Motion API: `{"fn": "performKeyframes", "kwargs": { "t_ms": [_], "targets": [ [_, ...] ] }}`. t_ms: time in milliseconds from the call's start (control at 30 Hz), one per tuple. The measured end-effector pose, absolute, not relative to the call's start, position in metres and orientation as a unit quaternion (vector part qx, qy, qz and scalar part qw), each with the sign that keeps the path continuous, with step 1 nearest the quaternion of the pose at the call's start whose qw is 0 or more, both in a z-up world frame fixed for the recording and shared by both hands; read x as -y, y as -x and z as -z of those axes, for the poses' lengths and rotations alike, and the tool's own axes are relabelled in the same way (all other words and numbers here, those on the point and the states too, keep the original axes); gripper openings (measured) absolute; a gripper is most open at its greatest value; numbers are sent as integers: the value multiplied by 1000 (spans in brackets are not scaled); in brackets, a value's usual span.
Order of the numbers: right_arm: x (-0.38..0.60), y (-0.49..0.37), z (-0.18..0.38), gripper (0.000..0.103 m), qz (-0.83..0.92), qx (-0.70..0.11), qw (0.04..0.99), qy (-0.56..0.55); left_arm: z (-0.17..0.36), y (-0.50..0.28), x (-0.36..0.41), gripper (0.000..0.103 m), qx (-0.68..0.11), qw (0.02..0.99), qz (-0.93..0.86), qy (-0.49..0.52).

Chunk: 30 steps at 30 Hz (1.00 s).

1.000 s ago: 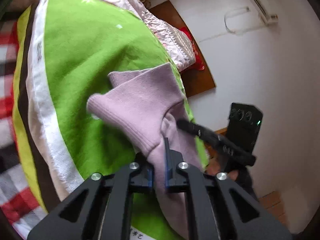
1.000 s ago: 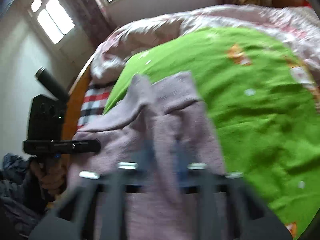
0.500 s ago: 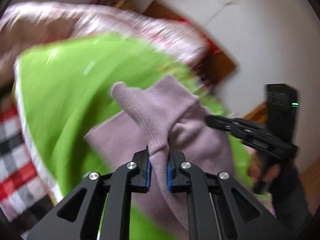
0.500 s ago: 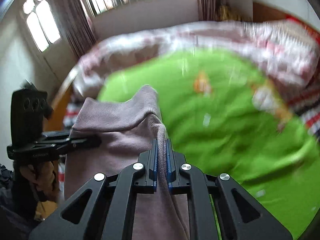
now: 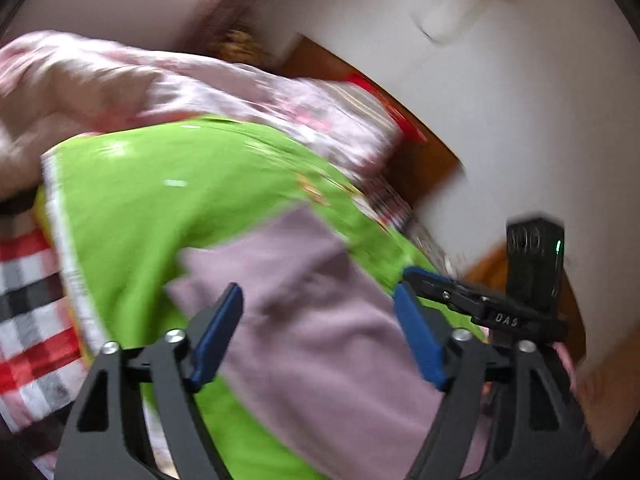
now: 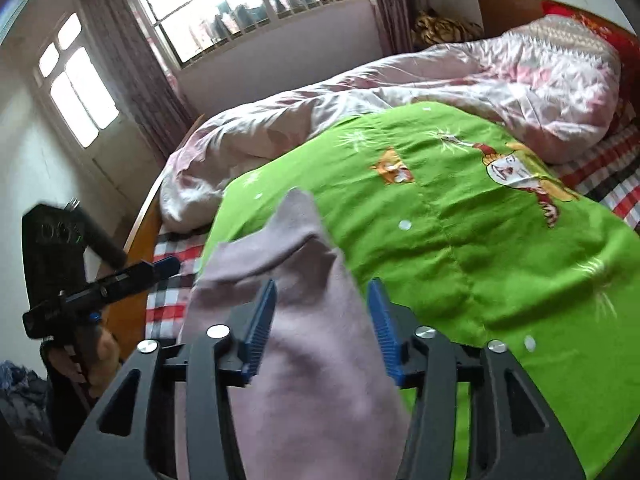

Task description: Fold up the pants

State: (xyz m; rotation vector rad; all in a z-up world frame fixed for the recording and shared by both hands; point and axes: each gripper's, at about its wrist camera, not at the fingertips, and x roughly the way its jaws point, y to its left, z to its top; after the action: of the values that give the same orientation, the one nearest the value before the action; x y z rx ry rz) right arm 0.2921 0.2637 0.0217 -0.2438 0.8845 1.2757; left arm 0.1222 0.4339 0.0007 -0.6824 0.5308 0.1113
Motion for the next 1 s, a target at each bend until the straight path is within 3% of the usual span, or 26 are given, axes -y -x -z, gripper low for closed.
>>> {"fn": "performKeyframes", "kwargs": {
  "t_ms": [67,100,233,367,433,567,733,867,1000],
  "targets": [
    [-247,-275,-26,72,-575,-394,705,134,1,-136,-414,88,-284,909,-38,301],
    [-235,-264,-26,74,-574,-396,700,150,6,-147,-406,88,-308,906,-37,287],
    [-194,-223,-5,74,-562,-430,680,188,42,-175,-396,88,-388,875,-59,282],
    [-177,-170,29,77,-543,-434,667,267,46,-183,-400,91,-394,873,-62,281],
    [-167,-140,40,78,-529,-376,694,311,45,-183,-398,93,-399,872,-61,276],
    [-151,-137,32,78,-504,-398,717,272,49,-189,-395,94,-407,873,-78,257],
    [-94,-116,-9,86,-517,-350,745,236,17,-168,-366,93,-386,881,-175,213],
    [-15,-126,-24,87,-454,-349,795,202,-36,-154,-287,95,-333,922,-67,186],
    [101,-136,-18,87,-318,-381,860,113,-39,-194,-145,96,-409,877,205,144]
  ]
}}
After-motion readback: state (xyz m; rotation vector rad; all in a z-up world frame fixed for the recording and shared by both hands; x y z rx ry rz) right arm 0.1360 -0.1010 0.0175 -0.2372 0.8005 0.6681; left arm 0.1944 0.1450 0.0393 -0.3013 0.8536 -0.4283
